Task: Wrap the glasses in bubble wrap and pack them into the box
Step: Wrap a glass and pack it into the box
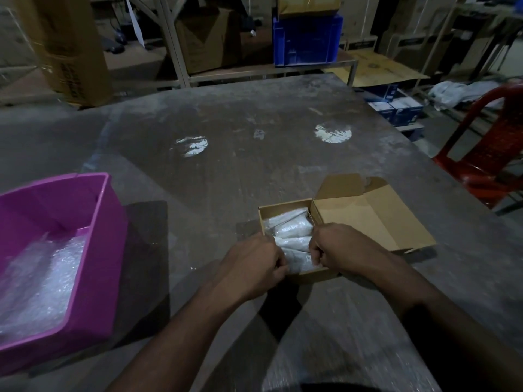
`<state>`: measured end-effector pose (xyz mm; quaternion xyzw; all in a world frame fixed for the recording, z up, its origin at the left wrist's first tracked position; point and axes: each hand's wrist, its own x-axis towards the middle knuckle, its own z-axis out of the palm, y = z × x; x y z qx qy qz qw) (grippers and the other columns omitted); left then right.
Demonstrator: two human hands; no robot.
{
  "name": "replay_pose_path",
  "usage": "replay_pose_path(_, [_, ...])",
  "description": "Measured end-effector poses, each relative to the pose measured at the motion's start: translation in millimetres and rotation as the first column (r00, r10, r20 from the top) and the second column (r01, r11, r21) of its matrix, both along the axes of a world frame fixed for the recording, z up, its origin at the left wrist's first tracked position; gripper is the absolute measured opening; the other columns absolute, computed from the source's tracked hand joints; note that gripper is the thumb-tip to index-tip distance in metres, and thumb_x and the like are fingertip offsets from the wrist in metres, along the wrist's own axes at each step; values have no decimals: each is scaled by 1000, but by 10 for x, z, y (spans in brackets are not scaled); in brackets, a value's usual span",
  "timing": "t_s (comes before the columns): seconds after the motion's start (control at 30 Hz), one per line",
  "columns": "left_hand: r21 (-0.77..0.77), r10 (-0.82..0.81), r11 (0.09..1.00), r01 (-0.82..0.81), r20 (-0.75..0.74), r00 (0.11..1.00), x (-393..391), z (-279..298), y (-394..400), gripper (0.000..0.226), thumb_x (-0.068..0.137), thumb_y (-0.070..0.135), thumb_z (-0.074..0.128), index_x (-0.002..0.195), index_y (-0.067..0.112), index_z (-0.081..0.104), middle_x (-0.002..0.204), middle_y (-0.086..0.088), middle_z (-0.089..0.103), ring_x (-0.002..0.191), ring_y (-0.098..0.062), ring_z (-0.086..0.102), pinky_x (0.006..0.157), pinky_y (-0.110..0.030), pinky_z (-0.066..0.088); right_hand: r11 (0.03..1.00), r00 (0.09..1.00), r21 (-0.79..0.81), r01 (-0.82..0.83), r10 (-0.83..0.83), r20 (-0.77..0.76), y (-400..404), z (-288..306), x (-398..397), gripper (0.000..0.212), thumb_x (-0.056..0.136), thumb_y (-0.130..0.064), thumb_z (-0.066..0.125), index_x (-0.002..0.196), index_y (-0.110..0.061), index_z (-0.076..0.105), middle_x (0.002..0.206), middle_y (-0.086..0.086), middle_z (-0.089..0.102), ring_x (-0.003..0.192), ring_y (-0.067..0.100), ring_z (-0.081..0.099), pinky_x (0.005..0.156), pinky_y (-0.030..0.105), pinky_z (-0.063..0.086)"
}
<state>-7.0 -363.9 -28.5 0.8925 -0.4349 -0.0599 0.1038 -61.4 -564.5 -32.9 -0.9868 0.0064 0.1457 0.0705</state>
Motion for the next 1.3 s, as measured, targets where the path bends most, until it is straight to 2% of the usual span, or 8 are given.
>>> replay_pose_path(0.17, [6, -13, 1000, 13, -31, 999, 12, -34, 9, 23, 93, 42, 58, 86, 27, 73, 94, 5, 65, 88, -13, 57, 70, -34, 53, 999, 1000, -30, 11, -12, -23, 45, 27, 40, 24, 79, -7, 71, 89, -28, 80, 100, -5, 73, 95, 16, 67, 78, 27, 49])
replay_pose_path(0.4, [11, 6, 1000, -6, 35, 999, 24, -72, -38, 34, 94, 50, 54, 85, 22, 73, 94, 1, 64, 87, -15, 54, 66, -31, 38, 998, 998, -39, 46, -47, -33, 69, 50, 48, 24, 79, -7, 72, 87, -29, 80, 95, -6, 74, 92, 14, 68, 76, 27, 50])
replay_pose_path(0.6, [-6, -23, 1000, 23, 30, 999, -7, -90, -17, 38, 98, 50, 49, 86, 21, 71, 90, 1, 64, 80, -11, 49, 66, -31, 41, 995, 995, -16, 98, -98, -21, 88, 68, 80, 17, 74, -5, 70, 80, -18, 78, 89, 3, 74, 86, 20, 70, 77, 33, 58])
replay_pose_path(0.73, [11, -12, 1000, 12, 10, 1000, 7, -76, -14, 34, 98, 45, 50, 84, 22, 70, 88, 1, 64, 81, -15, 57, 65, -32, 46, 993, 992, -25, 118, -119, -46, 83, 75, 101, 13, 76, -6, 69, 81, -16, 76, 88, 4, 72, 82, 19, 68, 68, 29, 51])
replay_pose_path(0.93, [56, 21, 998, -14, -121, 992, 55, -5, -11, 14, 89, 38, 65, 88, 30, 77, 90, 11, 72, 81, -9, 63, 65, -29, 47, 986, 998, -161, 51, -46, 32, 64, 69, 0, 16, 84, -19, 70, 99, -15, 73, 99, 5, 70, 94, 23, 67, 69, 27, 40])
replay_pose_path(1.13, [31, 52, 998, -49, -90, 995, -7, -4, -38, 12, 87, 31, 66, 91, 30, 78, 94, 7, 72, 87, -16, 65, 66, -30, 45, 994, 993, 25, 104, -105, 52, -247, 219, -128, 16, 81, -18, 74, 94, -26, 78, 86, -14, 63, 87, 9, 58, 67, 23, 37])
replay_pose_path(1.2, [25, 70, 997, -68, -83, 994, -21, -8, -44, 12, 88, 32, 67, 92, 29, 77, 97, 5, 72, 90, -18, 66, 66, -29, 45, 996, 996, 14, 90, -90, 20, -274, 258, -138, 11, 82, -22, 77, 92, -25, 77, 78, -18, 55, 82, 6, 54, 63, 21, 35])
replay_pose_path(1.3, [31, 52, 998, -49, -82, 995, -16, 15, -48, 12, 89, 30, 67, 95, 30, 77, 101, 5, 71, 93, -18, 65, 68, -29, 45, 997, 996, -30, 73, -75, -42, -224, 214, -94, 11, 82, -18, 74, 91, -24, 78, 87, -12, 67, 86, 11, 61, 70, 23, 43])
